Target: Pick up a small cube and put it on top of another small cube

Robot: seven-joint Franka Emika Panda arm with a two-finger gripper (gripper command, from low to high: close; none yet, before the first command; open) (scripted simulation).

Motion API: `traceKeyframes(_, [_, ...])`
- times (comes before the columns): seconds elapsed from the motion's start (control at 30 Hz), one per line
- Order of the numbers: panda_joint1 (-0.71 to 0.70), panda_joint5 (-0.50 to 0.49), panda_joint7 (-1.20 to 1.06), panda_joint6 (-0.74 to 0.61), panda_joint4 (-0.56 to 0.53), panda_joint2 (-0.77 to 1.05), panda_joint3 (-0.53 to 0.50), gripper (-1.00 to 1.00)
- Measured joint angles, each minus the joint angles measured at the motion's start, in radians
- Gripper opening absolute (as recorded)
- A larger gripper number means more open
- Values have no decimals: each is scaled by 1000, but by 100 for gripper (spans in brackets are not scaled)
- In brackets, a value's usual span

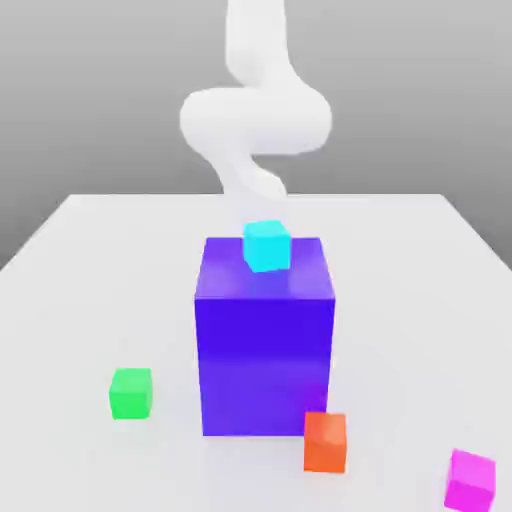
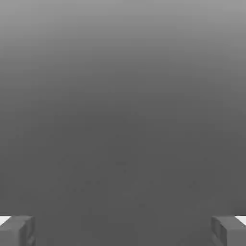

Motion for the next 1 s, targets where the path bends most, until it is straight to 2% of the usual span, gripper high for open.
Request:
traceKeyframes(0.3, [143,37,-227,97,7,333,-4,0])
traceKeyframes(0.57, [232,53,-413,183,13,623,38,0])
traceKeyframes(0.77, [296,20,-522,248,17,840,66,0])
traceKeyframes(1.0, [351,-73,-593,336,27,1093,87,0])
